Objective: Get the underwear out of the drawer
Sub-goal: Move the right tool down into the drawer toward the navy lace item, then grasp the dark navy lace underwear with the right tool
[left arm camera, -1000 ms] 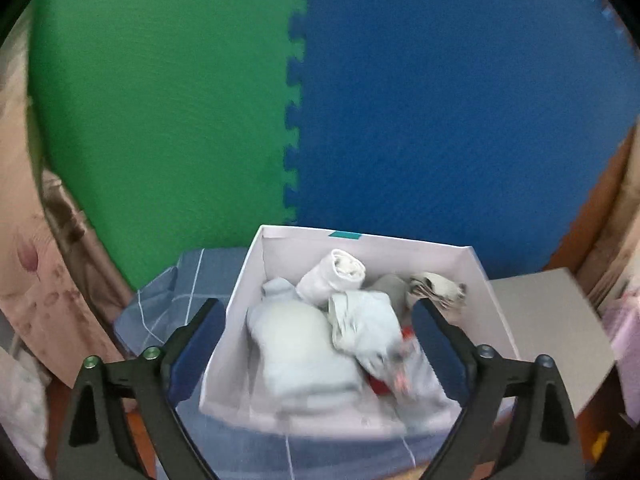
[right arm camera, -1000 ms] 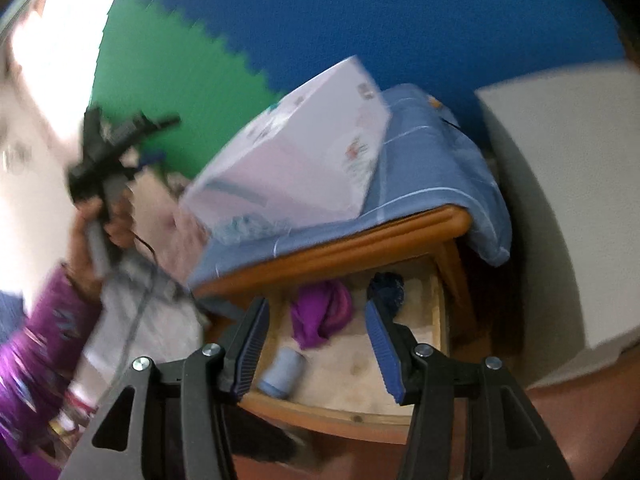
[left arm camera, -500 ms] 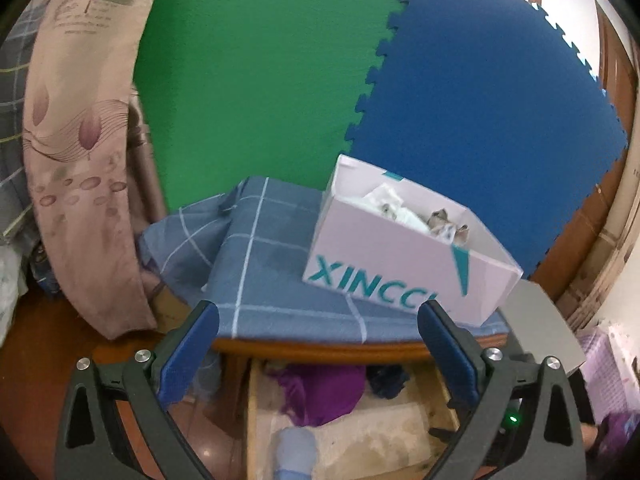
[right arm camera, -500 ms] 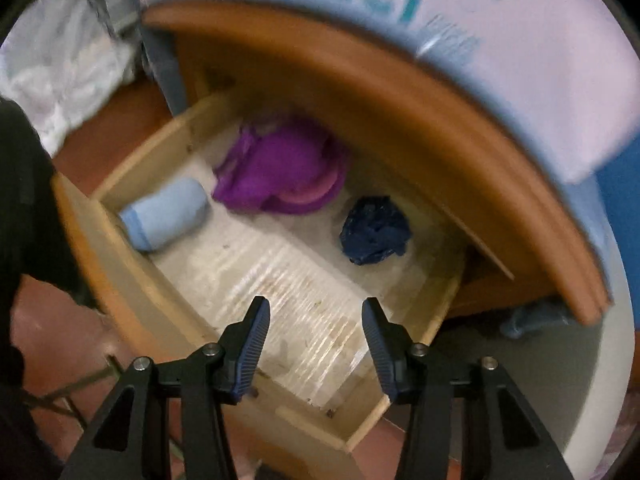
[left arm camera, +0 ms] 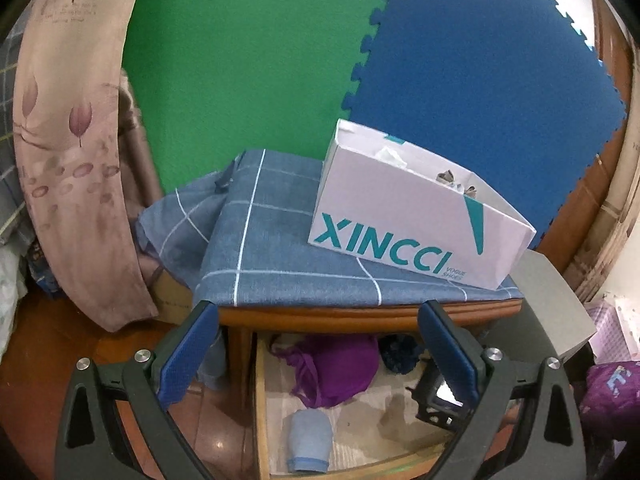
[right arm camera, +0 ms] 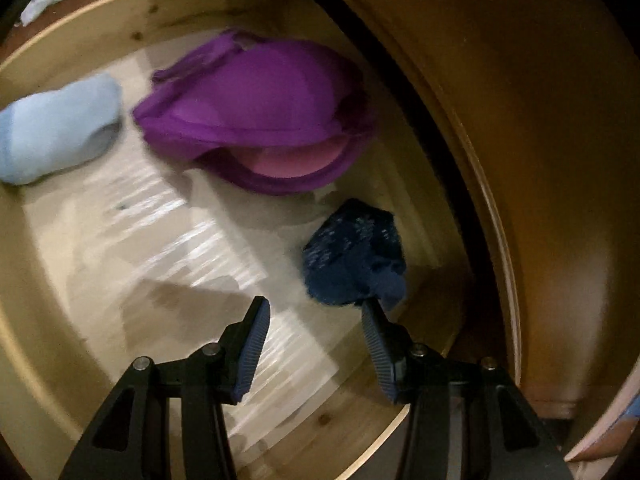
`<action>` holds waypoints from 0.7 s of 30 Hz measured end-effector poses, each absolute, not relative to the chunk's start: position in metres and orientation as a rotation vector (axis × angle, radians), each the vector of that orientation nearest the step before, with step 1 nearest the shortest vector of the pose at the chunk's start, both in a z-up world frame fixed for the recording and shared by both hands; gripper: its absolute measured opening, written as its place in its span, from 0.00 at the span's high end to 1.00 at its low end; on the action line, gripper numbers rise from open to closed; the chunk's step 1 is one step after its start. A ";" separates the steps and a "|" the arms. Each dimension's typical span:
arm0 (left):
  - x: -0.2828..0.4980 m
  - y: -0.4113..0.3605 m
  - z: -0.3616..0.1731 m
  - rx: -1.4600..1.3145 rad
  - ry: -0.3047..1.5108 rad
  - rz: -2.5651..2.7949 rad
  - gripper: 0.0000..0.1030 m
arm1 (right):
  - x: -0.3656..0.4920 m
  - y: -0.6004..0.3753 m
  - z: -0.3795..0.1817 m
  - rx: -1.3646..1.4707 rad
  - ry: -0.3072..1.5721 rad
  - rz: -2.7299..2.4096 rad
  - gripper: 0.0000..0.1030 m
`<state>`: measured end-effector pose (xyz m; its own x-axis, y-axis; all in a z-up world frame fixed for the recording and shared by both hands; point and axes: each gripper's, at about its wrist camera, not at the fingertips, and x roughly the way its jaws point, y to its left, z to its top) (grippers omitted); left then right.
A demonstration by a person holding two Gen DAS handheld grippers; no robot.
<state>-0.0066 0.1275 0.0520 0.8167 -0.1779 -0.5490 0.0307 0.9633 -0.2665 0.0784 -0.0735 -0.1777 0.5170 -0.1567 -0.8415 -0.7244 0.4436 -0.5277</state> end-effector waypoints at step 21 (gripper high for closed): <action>0.011 0.111 0.036 -0.238 0.689 -0.165 0.04 | 0.114 -0.068 -0.210 -1.123 0.944 0.431 0.41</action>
